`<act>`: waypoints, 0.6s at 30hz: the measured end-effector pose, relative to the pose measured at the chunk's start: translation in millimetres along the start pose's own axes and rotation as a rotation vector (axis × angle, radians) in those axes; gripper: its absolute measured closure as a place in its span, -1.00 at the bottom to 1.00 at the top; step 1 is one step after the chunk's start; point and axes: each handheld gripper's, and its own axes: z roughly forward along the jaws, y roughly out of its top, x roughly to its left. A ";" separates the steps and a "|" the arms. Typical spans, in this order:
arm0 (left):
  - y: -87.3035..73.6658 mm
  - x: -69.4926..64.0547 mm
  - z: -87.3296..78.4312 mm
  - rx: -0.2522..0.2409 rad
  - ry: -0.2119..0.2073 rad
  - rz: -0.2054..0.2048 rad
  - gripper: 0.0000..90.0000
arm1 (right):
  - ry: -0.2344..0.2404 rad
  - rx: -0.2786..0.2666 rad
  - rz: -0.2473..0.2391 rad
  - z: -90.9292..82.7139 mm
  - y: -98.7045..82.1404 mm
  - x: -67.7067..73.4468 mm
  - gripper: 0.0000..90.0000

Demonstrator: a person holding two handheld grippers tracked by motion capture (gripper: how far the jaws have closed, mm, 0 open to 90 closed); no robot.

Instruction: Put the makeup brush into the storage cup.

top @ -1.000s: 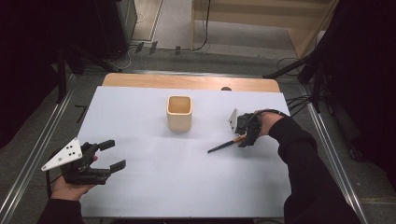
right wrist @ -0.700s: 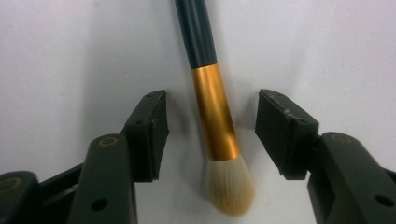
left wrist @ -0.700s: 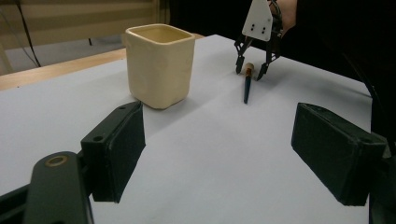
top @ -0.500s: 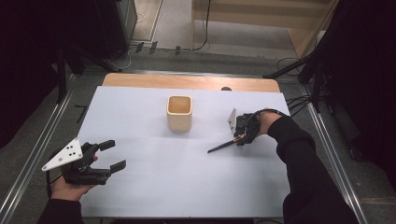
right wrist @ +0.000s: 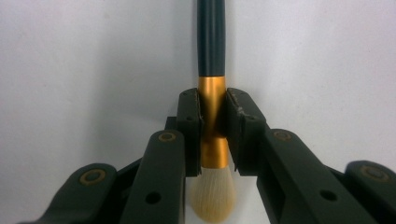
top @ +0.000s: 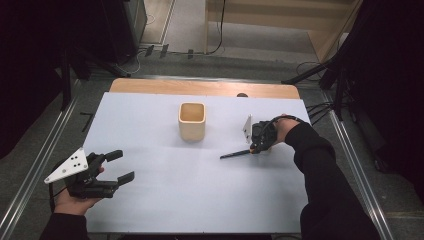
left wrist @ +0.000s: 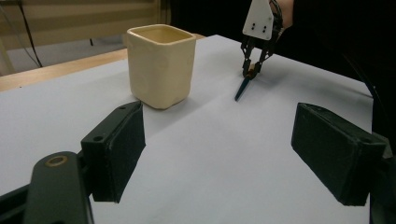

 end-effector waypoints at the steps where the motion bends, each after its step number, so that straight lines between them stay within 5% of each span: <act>1: 0.0 0.1 0.0 0.000 0.000 -0.001 -0.60 | 0.000 0.003 0.003 -0.4 -0.3 0.0 0.72; 18: -0.5 1.2 2.9 0.016 -0.010 -0.020 -0.60 | 0.006 -0.059 0.025 -21.0 -0.9 8.4 0.73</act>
